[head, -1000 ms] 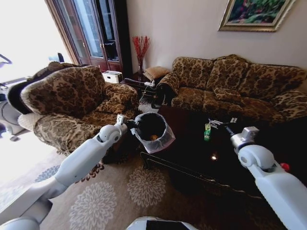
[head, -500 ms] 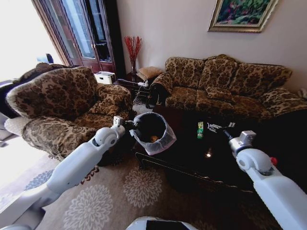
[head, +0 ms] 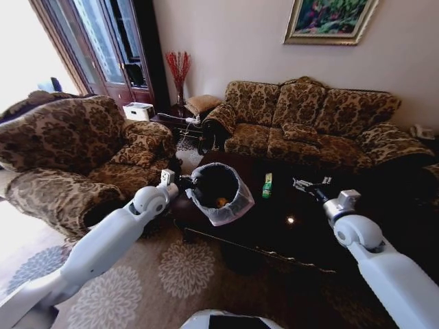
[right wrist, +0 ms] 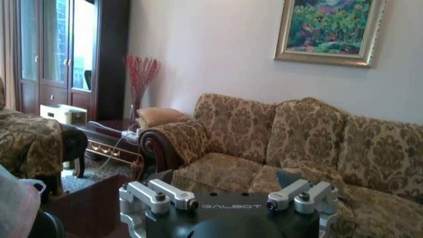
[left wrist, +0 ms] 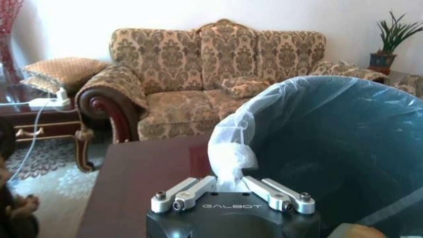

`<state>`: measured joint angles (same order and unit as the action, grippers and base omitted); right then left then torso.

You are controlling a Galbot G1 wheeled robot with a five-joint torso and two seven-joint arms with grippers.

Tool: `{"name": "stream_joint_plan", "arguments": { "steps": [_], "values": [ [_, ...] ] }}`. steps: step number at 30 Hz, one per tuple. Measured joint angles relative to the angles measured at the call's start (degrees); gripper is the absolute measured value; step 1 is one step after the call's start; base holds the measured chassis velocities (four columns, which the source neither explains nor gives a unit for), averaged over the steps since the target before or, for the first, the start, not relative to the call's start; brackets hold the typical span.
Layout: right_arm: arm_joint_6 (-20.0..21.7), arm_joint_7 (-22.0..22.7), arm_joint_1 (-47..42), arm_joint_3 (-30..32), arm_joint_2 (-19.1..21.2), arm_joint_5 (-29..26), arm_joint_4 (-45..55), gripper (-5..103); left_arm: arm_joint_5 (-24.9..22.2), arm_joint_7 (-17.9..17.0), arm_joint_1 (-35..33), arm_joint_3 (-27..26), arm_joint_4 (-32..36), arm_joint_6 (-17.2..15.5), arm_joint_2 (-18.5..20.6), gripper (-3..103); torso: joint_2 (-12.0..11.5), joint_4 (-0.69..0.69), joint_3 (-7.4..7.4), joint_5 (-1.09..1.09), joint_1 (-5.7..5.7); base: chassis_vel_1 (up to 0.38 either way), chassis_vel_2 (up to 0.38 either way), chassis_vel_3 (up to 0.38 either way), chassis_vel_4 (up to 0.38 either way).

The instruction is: Move to the front of the table and place the trash on the table into the trash bin.

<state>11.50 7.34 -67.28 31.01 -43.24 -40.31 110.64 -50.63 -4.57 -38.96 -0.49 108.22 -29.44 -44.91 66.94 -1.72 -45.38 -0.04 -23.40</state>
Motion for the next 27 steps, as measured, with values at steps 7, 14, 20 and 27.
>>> {"name": "stream_joint_plan", "arguments": {
  "steps": [7, 14, 20, 27],
  "values": [
    [-0.3, 0.4, -1.0, -0.2, -0.2, 0.2, 0.6, 100, -0.1, 0.2, -2.4, -2.0, 1.6, 0.2, 0.6, 1, 0.0, 0.01, -0.01, 0.05, -0.04, -0.344, -0.174, 0.365, 0.172],
    [-1.0, -1.4, -2.5, -0.9, -1.1, 3.1, 1.1, 100, -0.1, 0.4, -5.0, -3.7, 2.3, 1.7, 1.3, 1, 0.0, 0.0, -0.01, 0.02, -0.03, -0.196, 0.042, 0.177, -0.055],
    [-0.2, -1.5, -0.8, -2.5, -2.2, 2.7, -0.3, 100, 0.1, 0.2, -5.6, -4.0, 2.4, 1.3, 1.2, 1, 0.0, -0.04, -0.02, -0.02, -0.07, -0.011, 0.118, 0.039, -0.072],
    [0.5, 0.4, 7.2, -10.2, -7.9, -1.1, -10.1, 100, 0.2, 0.2, -5.7, -3.9, 2.2, 0.2, 1.1, 1, 0.0, 0.07, 0.0, 0.06, 0.01, 0.003, 0.014, 0.002, -0.005]
  ]
}}
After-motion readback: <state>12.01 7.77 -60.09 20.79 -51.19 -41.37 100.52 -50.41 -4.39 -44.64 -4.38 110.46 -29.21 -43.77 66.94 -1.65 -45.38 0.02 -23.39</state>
